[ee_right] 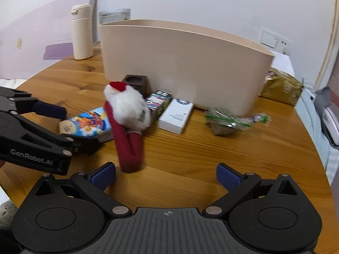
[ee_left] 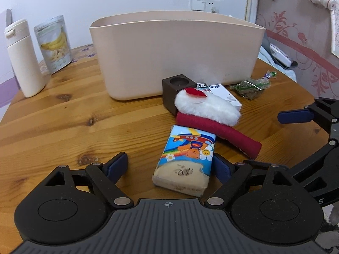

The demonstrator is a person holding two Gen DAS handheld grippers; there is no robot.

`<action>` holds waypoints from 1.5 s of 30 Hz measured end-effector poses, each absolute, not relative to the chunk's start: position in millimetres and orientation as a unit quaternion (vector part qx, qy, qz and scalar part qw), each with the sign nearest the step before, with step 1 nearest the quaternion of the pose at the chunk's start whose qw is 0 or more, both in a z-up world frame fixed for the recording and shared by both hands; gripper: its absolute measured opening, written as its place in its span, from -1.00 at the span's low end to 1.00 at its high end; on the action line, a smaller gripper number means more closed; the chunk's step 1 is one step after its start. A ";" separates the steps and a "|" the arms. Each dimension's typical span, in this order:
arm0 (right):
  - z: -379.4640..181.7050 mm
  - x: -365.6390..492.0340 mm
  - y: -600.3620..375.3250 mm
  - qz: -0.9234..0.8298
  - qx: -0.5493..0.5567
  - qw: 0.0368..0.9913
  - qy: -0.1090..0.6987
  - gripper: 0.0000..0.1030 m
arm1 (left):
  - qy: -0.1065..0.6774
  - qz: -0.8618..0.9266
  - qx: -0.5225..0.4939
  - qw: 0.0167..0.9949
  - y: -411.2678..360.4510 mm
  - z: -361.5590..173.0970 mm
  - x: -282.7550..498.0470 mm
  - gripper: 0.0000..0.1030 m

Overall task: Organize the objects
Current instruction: 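Grasp the colourful tissue pack with the left gripper while the right gripper grasps the Santa plush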

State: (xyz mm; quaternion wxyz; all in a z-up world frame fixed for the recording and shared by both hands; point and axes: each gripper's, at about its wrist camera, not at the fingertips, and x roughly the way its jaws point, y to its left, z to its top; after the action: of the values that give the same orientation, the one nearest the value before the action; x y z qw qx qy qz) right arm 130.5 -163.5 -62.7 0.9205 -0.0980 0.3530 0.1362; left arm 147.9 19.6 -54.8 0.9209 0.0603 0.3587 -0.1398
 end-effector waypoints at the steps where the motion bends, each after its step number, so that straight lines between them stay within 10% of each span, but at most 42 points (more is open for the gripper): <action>1: -62.8 131.0 -160.9 0.139 -0.100 0.920 0.352 1.00 | 0.356 -0.142 0.060 0.922 19.9 -54.9 148.6 0.58; 19: -61.3 154.7 -129.3 0.156 -0.101 0.919 0.347 0.80 | 0.360 -0.109 0.044 0.926 43.4 -51.2 163.4 0.31; 28: -60.4 161.1 -112.9 0.169 -0.104 0.920 0.337 0.52 | 0.361 -0.101 0.041 0.926 54.0 -49.7 171.4 0.06; 35: -57.8 166.3 -108.3 0.168 -0.095 0.921 0.339 -0.20 | 0.359 -0.102 0.039 0.927 59.1 -49.0 171.5 -0.10; 45: -56.6 157.6 -113.5 0.162 -0.101 0.921 0.340 -0.31 | 0.363 -0.101 0.027 0.926 58.8 -47.0 166.8 -0.11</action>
State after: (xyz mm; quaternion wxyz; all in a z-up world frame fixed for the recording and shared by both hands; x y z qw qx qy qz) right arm 157.6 -113.5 -56.6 0.9208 -0.1007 0.3400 0.1622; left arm 166.8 58.8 -47.0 0.9260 0.0269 0.3627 -0.1009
